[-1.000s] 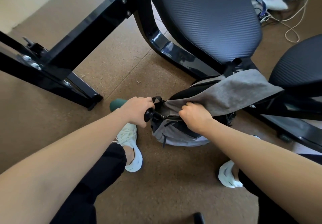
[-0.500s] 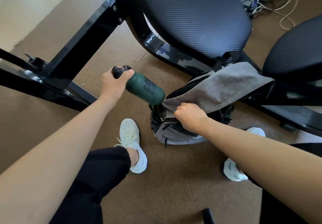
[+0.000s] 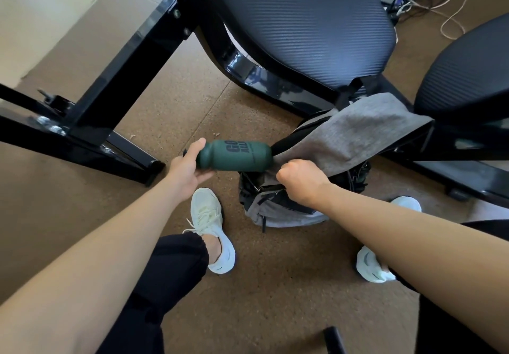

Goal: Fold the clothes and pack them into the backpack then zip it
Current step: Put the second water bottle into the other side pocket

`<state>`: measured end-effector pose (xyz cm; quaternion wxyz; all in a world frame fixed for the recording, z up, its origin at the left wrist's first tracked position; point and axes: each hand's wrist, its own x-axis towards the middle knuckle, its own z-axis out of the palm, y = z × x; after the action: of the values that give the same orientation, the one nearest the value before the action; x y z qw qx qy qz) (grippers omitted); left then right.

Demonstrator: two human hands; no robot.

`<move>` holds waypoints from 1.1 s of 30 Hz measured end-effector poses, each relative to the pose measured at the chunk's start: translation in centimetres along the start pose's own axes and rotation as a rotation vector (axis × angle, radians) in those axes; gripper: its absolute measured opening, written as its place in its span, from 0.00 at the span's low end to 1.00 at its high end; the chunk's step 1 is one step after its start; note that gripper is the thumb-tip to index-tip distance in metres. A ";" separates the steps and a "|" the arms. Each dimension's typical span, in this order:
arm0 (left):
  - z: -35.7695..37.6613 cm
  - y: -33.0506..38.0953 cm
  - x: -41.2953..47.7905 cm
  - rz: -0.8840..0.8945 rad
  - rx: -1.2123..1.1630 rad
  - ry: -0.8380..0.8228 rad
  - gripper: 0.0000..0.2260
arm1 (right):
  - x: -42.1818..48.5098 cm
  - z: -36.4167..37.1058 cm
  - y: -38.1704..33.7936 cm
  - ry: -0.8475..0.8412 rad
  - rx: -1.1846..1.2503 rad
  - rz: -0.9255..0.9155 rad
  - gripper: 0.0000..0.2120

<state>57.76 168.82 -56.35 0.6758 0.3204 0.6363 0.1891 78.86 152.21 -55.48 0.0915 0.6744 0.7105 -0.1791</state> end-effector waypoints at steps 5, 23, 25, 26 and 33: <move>-1.6 -1.9 -0.6 -0.065 -0.150 -0.119 0.17 | 0.0 0.0 0.1 0.000 0.015 0.019 0.09; 0.0 -0.1 -1.3 0.280 0.460 0.134 0.15 | -0.1 -0.5 -0.3 0.024 0.072 0.052 0.07; 1.5 0.6 -2.5 0.484 0.786 0.160 0.20 | -0.1 -0.6 -0.4 0.021 0.070 0.046 0.07; 2.6 0.7 -3.2 0.588 0.948 0.157 0.22 | -0.1 -0.6 -0.5 0.018 0.068 0.041 0.07; 8.0 -0.2 -3.9 0.800 1.559 0.007 0.35 | 0.2 -0.4 -0.6 0.008 0.041 -0.032 0.09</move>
<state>65.08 164.59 -53.75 0.1454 0.8897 0.4261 -0.0761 78.31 152.53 -55.12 0.0719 0.6654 0.7177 -0.1926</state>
